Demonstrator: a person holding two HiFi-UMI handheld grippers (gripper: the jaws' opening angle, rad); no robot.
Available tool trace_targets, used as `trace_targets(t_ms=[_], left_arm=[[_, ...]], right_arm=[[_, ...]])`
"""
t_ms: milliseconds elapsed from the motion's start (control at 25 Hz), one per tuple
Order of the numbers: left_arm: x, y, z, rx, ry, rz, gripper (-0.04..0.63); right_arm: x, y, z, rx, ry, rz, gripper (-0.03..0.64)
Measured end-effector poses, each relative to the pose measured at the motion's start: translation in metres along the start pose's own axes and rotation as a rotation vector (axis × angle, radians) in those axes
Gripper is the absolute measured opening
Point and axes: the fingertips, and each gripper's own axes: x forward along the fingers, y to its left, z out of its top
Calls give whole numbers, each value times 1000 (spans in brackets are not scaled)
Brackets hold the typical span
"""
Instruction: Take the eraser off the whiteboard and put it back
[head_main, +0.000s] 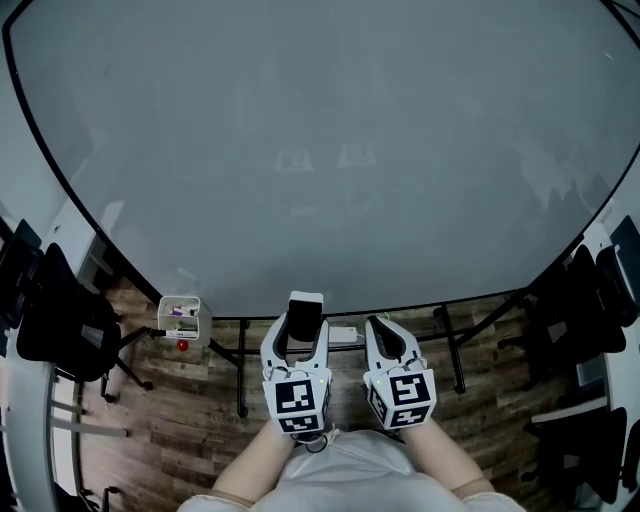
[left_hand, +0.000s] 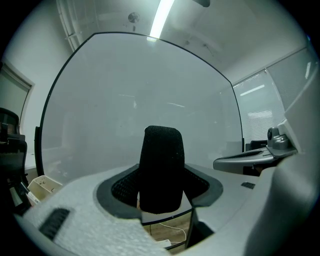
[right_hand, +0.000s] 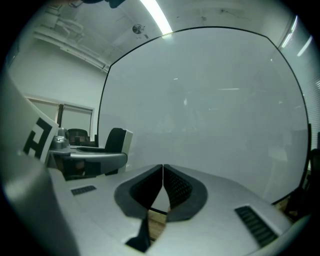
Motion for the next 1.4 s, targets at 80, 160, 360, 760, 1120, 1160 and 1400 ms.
trace_targets(t_ms=[80, 160, 360, 760, 1120, 1160, 1400], left_arm=[[3, -2, 4, -7, -4, 3, 252], [6, -4, 8, -11, -13, 0, 252], [16, -12, 33, -7, -53, 8, 252], [59, -27, 99, 18, -154, 38, 252], [93, -38, 137, 40, -215, 62, 252], [95, -37, 137, 40, -213, 69, 252], [98, -35, 139, 46, -215, 102, 253]], right_arm=[[0, -5, 2, -1, 1, -6, 28], [1, -11, 4, 1, -1, -13, 28], [2, -26, 10, 3, -16, -12, 28], [9, -62, 28, -4, -31, 8, 28], [18, -86, 36, -14, -30, 31, 28], [19, -88, 36, -14, -27, 34, 28], [25, -94, 36, -9, -24, 46, 28]])
